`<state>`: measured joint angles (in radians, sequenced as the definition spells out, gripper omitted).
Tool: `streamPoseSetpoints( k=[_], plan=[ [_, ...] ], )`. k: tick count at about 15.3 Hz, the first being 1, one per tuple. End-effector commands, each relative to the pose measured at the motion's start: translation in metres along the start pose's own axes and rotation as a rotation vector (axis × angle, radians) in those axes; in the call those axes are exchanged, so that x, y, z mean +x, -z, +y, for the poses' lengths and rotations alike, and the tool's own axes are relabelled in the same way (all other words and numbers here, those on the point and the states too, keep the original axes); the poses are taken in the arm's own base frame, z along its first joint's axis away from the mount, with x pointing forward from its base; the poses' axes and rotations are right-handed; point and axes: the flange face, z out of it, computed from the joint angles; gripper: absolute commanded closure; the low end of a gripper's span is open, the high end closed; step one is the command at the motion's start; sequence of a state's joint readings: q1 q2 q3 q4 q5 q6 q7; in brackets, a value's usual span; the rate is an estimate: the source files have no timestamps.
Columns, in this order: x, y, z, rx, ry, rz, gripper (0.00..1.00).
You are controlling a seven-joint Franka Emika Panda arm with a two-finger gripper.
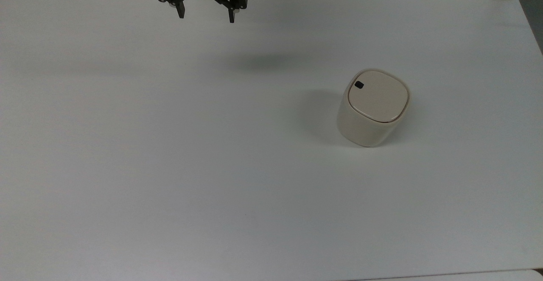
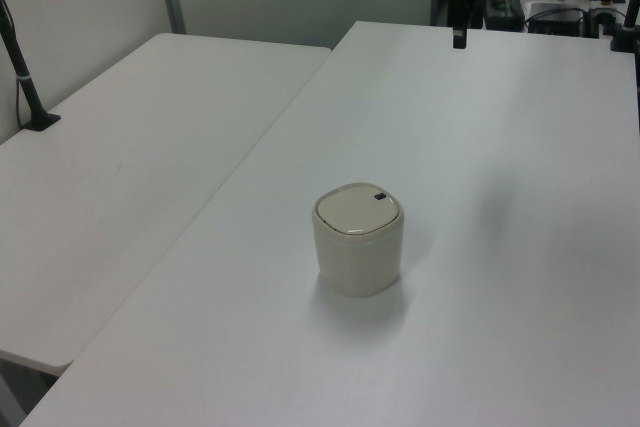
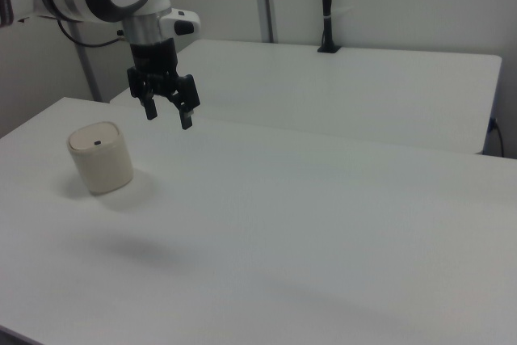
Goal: Open the trash bin
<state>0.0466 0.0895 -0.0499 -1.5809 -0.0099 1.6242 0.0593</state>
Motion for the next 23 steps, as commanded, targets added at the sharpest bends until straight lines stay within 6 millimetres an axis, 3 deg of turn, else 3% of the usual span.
streamPoseSetpoints(
  k=[1, 4, 6, 9, 15, 17, 23],
  plan=[
    [0.0, 0.003, -0.003, -0.012, -0.003, 0.004, 0.0],
    [0.0, 0.003, -0.003, -0.012, -0.003, 0.004, 0.0],
    [0.0, 0.003, -0.003, -0.012, -0.001, 0.004, 0.06],
    [0.001, 0.002, -0.003, -0.013, 0.002, 0.004, 0.23],
    [0.001, 0.001, -0.004, -0.014, 0.01, 0.003, 0.68],
    [0.0, 0.001, -0.009, -0.014, 0.02, 0.004, 0.77],
    [0.011, -0.009, -0.018, -0.014, 0.131, 0.019, 0.86]
  ],
)
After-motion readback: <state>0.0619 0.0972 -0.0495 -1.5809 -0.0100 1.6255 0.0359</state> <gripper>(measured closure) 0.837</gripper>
